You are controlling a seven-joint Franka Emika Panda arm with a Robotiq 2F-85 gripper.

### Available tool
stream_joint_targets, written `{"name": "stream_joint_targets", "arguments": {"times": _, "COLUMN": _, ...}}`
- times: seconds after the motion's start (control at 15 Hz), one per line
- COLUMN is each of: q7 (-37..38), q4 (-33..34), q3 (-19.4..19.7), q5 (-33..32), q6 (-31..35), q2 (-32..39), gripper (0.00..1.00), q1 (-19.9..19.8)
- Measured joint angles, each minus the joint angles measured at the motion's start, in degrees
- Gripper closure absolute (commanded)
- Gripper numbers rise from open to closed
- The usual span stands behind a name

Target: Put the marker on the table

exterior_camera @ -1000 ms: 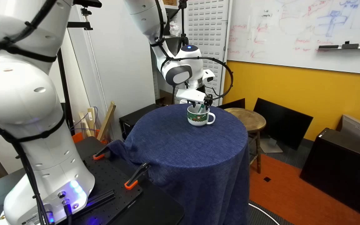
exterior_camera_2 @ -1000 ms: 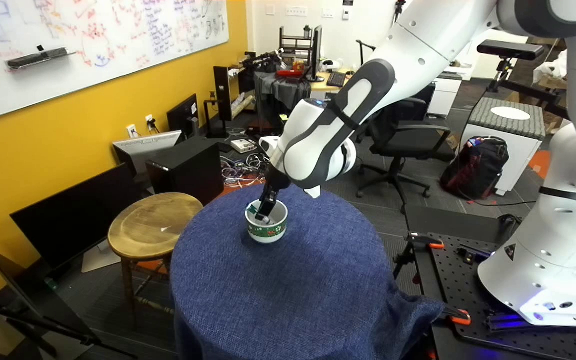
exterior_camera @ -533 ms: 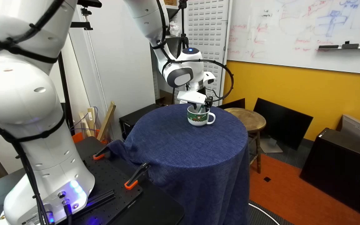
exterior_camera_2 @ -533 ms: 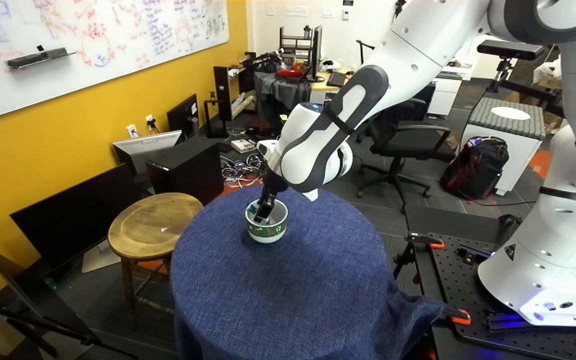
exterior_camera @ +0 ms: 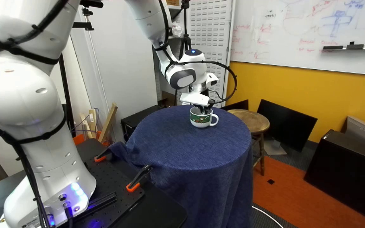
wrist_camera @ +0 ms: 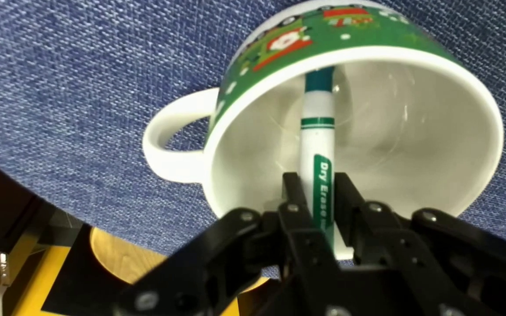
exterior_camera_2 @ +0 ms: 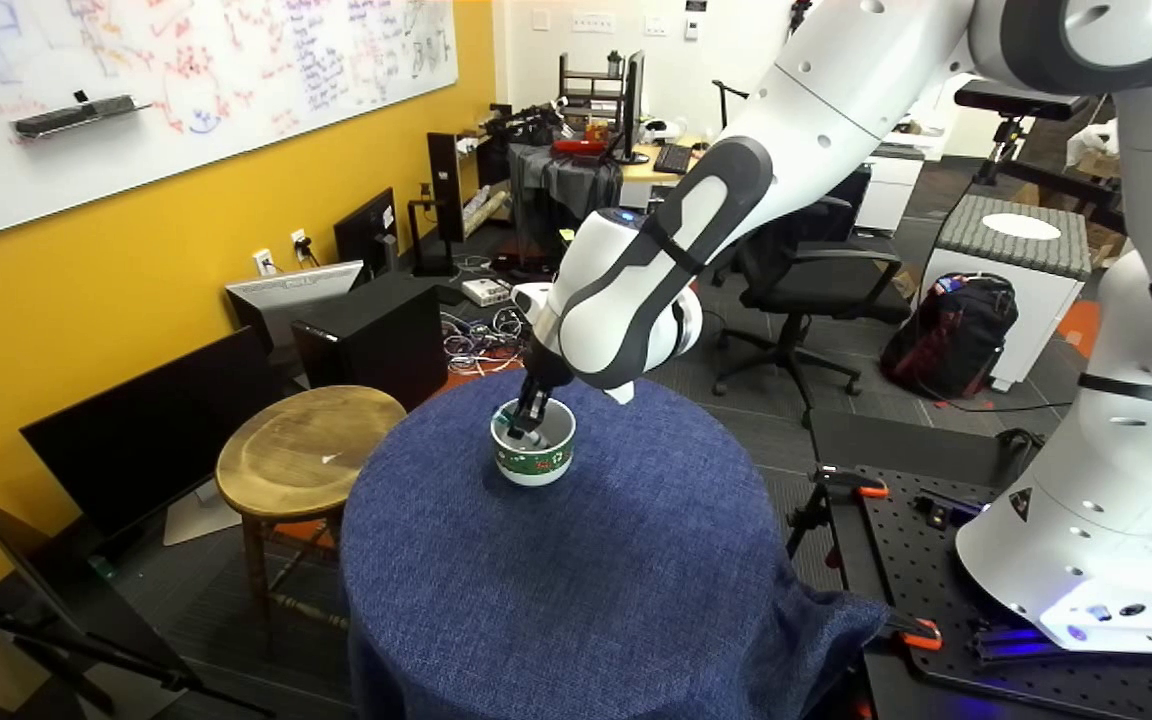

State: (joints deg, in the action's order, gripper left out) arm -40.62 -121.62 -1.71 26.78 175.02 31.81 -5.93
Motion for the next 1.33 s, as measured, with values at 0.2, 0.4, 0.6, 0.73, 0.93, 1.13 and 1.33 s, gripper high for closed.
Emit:
{"name": "stream_joint_targets", "arguments": {"times": 0.2, "q7": 0.0, "q4": 0.1, "q3": 0.07, "q5": -0.01, "q6": 0.0, "q2": 0.02, "gripper": 0.95, "q1": 0.22}}
{"name": "stream_joint_targets", "arguments": {"times": 0.4, "q7": 0.0, "q4": 0.06, "q3": 0.06, "q5": -0.01, "q6": 0.05, "q2": -0.04, "gripper": 0.95, "q1": 0.55}}
{"name": "stream_joint_targets", "arguments": {"times": 0.6, "q7": 0.0, "q4": -0.72, "q3": -0.13, "q5": 0.0, "q6": 0.77, "q2": -0.79, "gripper": 0.95, "q1": 1.07}}
{"name": "stream_joint_targets", "arguments": {"times": 0.73, "q7": 0.0, "q4": -1.96, "q3": -0.49, "q5": 0.07, "q6": 2.55, "q2": -1.89, "gripper": 0.95, "q1": 1.49}}
{"name": "stream_joint_targets", "arguments": {"times": 0.93, "q7": 0.19, "q4": -4.44, "q3": -0.86, "q5": 0.2, "q6": 5.44, "q2": -4.29, "gripper": 0.95, "q1": 2.16}}
{"name": "stream_joint_targets", "arguments": {"times": 1.13, "q7": 0.34, "q4": -6.83, "q3": -0.9, "q5": 0.44, "q6": 7.57, "q2": -6.93, "gripper": 0.95, "q1": 2.64}}
{"name": "stream_joint_targets", "arguments": {"times": 1.33, "q7": 0.48, "q4": -9.18, "q3": -0.91, "q5": 0.97, "q6": 9.38, "q2": -9.59, "gripper": 0.95, "q1": 2.93}}
